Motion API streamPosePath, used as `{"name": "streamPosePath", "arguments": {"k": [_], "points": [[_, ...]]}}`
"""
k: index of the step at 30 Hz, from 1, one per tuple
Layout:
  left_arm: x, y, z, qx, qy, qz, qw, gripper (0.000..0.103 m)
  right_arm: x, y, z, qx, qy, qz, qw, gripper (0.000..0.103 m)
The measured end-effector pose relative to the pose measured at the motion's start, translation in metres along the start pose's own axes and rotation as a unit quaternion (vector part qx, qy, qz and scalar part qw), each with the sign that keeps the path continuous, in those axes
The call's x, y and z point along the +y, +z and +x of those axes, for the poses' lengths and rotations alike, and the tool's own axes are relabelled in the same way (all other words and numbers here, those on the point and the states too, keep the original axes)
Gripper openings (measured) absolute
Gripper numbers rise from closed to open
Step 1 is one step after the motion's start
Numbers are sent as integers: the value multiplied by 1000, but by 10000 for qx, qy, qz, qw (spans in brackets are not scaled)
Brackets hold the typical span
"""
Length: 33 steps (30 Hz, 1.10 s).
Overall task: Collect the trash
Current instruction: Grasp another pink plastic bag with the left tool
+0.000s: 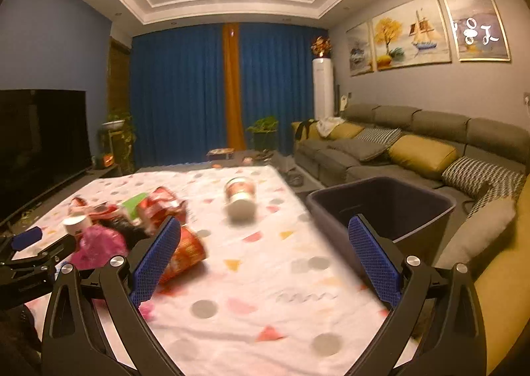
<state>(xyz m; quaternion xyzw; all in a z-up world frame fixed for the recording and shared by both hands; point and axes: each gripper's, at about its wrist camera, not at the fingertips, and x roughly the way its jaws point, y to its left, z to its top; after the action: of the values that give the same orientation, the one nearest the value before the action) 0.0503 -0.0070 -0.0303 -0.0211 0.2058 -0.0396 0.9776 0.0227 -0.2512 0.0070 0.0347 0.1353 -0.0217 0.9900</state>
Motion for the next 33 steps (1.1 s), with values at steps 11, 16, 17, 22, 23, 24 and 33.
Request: {"name": "streamPosePath", "arguments": {"k": [11, 16, 17, 22, 23, 24, 33], "points": [[-4, 2, 44, 657, -417, -94, 9969, 69, 26, -14, 11, 270, 193, -63, 9994, 97], [-4, -2, 64, 1027, -616, -218, 9926, 40, 26, -17, 18, 400, 246, -45, 9989, 97], [-3, -2, 65, 1036, -659, -241, 9921, 32, 25, -17, 19, 416, 251, -41, 9988, 97], [-4, -4, 63, 1017, -784, -281, 9913, 7, 31, -20, 27, 540, 315, -22, 9980, 97], [-5, -3, 61, 975, -801, -289, 9916, 5, 33, -21, 27, 565, 331, -39, 9978, 97], [-4, -3, 58, 933, -809, -296, 9919, 4, 34, -21, 27, 585, 345, -60, 9977, 97], [23, 26, -1, -6, -617, -588, 9964, 4, 53, -22, 36, 769, 391, -222, 9960, 95]]}}
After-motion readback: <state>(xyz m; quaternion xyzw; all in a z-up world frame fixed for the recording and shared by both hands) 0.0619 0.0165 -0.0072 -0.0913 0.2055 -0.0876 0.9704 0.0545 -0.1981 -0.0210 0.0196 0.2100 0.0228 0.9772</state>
